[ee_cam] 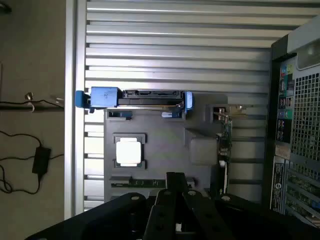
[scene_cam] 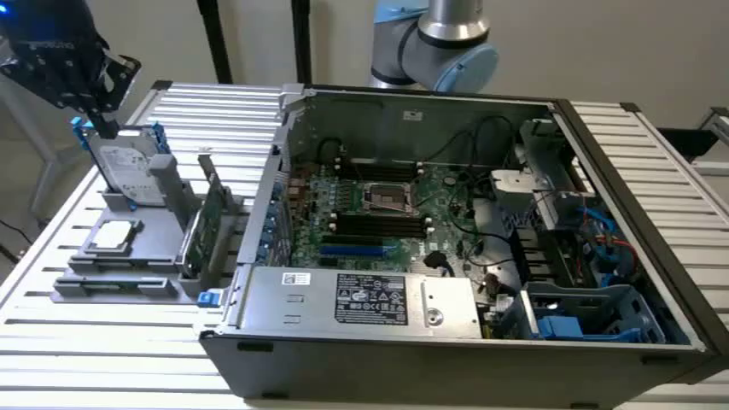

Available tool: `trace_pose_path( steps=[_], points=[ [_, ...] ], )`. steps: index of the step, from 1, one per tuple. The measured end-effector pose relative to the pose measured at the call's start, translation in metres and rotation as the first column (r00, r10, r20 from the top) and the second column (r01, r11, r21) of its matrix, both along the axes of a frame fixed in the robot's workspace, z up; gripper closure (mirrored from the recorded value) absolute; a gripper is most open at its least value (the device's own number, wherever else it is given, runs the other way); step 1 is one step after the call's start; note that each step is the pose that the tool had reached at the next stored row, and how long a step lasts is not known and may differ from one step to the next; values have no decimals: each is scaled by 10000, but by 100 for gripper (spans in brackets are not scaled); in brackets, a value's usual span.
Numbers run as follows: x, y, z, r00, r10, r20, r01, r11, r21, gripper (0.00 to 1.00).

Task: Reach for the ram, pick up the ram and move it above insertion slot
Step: 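Reach for the ram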

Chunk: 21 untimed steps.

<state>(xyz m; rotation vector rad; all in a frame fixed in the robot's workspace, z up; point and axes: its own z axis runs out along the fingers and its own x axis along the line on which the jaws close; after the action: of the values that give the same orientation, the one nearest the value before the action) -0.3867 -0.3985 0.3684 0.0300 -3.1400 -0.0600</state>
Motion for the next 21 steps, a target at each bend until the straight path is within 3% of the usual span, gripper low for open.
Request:
trace_pose_path(
  steps=[14,16,21],
  points=[
    [0,-3,1,10000,0,-3,0,10000,-2,89],
    [-1,-41,1,10000,-1,-2,1,10000,0,89],
    [-39,-262,-1,10000,-1,0,1,10000,0,89]
  ],
)
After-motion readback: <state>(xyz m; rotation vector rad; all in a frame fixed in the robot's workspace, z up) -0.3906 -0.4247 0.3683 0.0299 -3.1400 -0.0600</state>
